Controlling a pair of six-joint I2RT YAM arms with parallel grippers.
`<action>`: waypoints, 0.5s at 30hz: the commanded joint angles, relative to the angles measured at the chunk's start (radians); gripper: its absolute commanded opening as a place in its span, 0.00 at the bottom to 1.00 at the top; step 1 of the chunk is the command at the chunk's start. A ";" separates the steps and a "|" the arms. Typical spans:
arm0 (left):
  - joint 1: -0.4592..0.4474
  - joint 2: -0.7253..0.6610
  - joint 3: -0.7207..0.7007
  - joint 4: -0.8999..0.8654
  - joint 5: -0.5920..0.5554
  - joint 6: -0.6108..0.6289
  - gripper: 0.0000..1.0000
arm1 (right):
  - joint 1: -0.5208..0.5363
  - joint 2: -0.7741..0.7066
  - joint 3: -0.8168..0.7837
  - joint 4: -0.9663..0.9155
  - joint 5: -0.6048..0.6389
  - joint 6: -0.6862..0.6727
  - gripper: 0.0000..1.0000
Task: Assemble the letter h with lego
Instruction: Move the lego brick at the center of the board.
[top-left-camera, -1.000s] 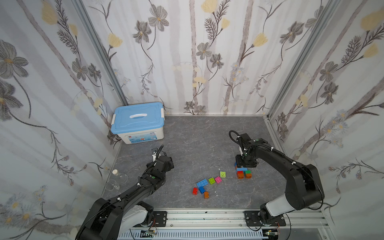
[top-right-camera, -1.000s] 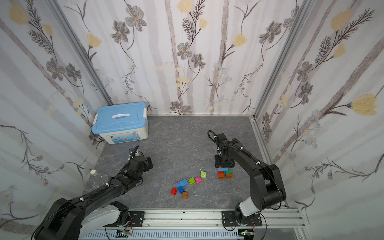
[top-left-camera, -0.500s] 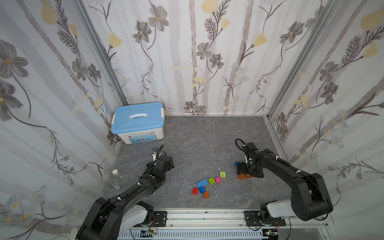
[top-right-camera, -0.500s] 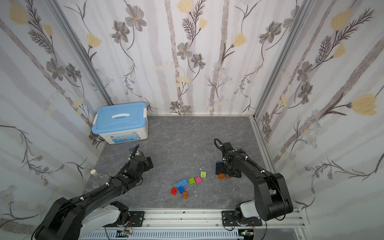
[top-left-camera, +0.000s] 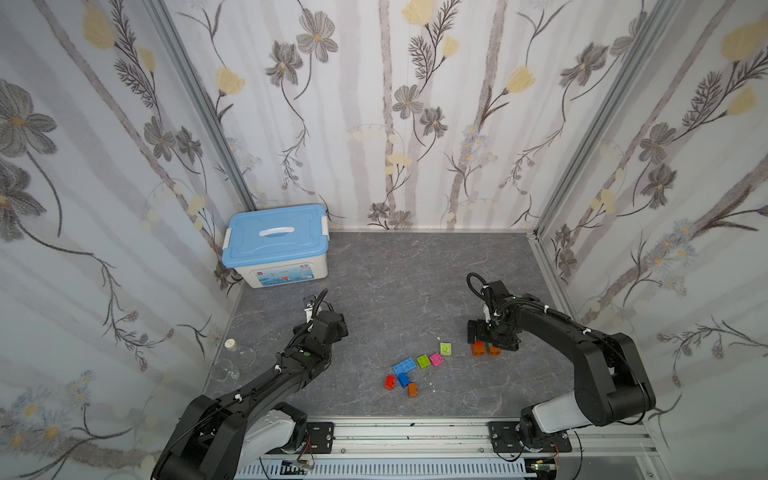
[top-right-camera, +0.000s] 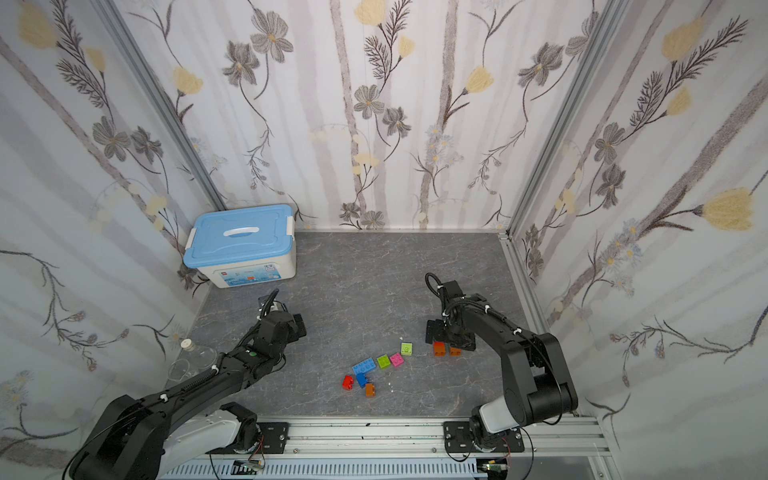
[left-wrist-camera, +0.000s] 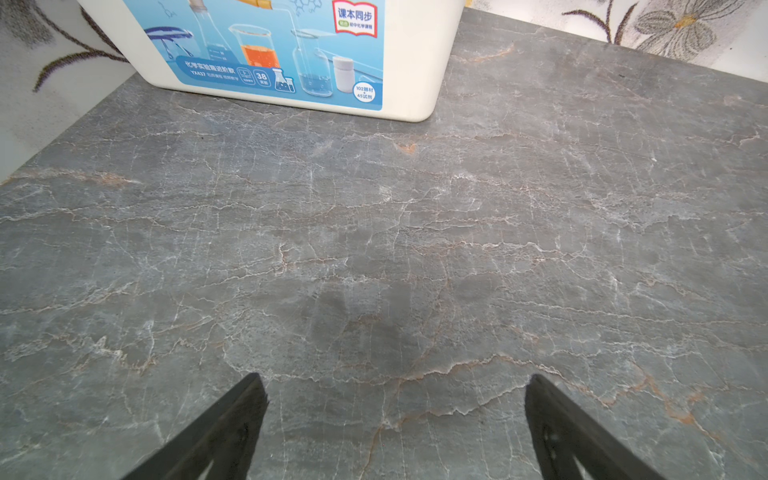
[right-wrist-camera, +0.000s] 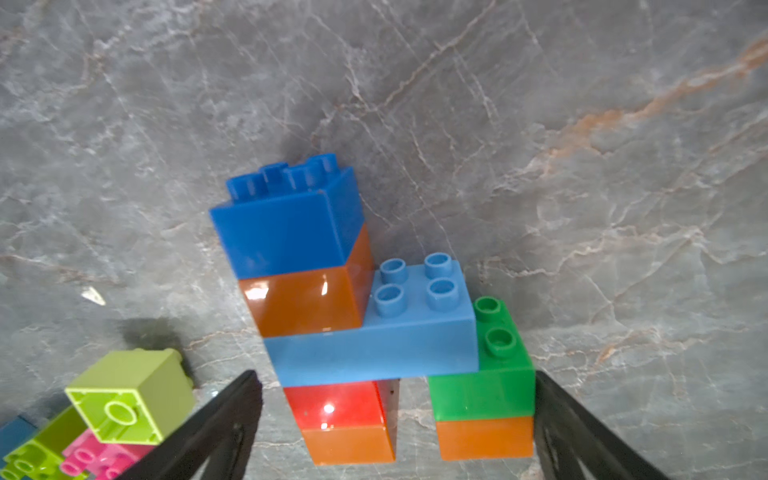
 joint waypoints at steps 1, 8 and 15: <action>0.000 0.002 0.006 -0.001 -0.014 -0.003 1.00 | 0.011 0.023 0.028 0.032 -0.036 0.042 0.99; 0.002 0.003 0.006 -0.002 -0.015 -0.003 1.00 | 0.059 0.095 0.128 0.081 -0.025 0.104 0.99; 0.001 0.004 0.008 -0.003 -0.014 -0.002 1.00 | 0.120 0.252 0.281 0.079 -0.010 0.136 0.99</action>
